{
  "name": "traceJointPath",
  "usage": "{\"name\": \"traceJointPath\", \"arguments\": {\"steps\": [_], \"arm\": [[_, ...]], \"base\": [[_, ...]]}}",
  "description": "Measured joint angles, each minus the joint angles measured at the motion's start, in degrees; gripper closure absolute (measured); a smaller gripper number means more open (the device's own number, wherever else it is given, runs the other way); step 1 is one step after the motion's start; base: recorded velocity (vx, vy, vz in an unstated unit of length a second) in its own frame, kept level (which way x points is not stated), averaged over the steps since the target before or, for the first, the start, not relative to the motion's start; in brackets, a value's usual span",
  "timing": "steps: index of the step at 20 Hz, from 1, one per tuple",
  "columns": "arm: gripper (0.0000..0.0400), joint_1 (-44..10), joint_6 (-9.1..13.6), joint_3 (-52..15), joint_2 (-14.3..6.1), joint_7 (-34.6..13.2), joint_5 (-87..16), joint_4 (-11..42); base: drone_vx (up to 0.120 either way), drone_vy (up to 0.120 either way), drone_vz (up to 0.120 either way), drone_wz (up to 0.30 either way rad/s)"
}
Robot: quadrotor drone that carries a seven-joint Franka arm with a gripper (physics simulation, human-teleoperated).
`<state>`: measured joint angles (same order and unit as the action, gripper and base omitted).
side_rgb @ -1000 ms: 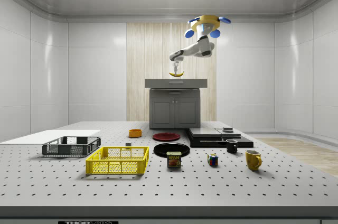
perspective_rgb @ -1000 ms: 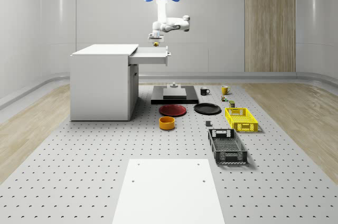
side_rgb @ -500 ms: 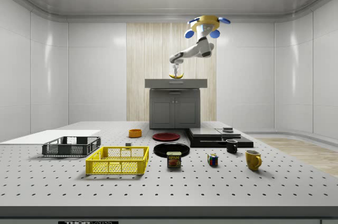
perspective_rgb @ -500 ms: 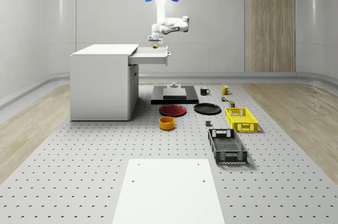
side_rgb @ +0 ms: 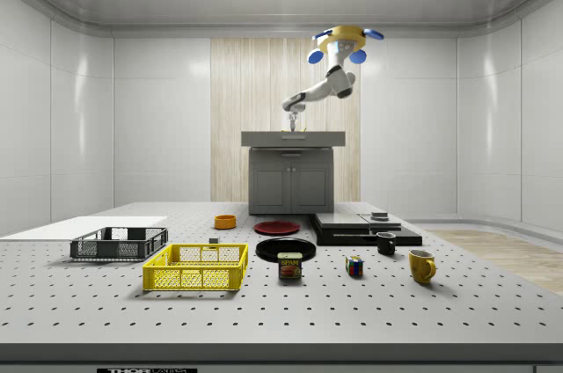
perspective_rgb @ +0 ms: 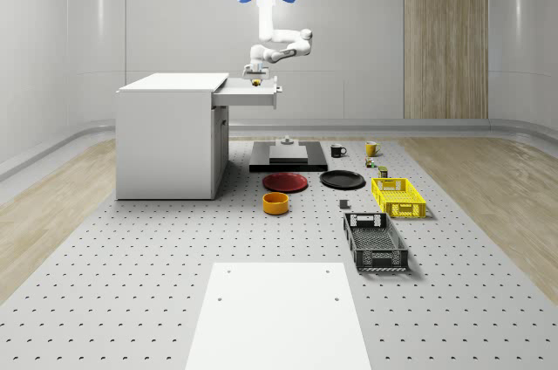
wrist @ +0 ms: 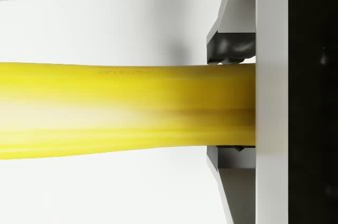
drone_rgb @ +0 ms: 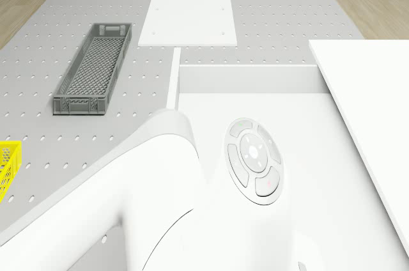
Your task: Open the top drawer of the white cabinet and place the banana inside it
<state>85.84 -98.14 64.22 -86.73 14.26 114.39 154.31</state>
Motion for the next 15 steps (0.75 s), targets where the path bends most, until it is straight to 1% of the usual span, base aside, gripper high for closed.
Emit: {"name": "traceJointPath", "arguments": {"steps": [3, 4, 5, 6, 8, 11, 15], "arm": [[0.0207, 0.1, -0.1, -1.3, 0.7, -0.2, 1.4, -0.6], [0.0192, 0.1, -0.1, -1.6, 1.0, -0.3, 1.8, -0.8], [0.0149, 0.1, 0.0, -1.9, 1.2, 0.1, 2.1, -0.9], [0.0116, 0.0, 0.1, -2.1, 1.4, 0.5, 2.4, -1.0], [0.0070, 0.0, 0.3, -2.4, 1.7, 1.2, 2.9, -1.1], [0.0033, -0.2, 0.6, -2.6, 2.1, 1.8, 3.3, -1.2], [0.0013, -0.3, 0.9, -2.8, 2.6, 2.1, 3.7, -1.3]], "base": [[0.000, 0.000, 0.000, 0.000], [0.000, 0.000, 0.000, 0.000], [0.000, 0.000, 0.000, 0.000], [0.000, 0.000, 0.000, 0.000], [0.000, 0.000, 0.000, 0.000], [0.000, 0.000, 0.000, 0.000], [0.000, 0.000, 0.000, 0.000]]}}
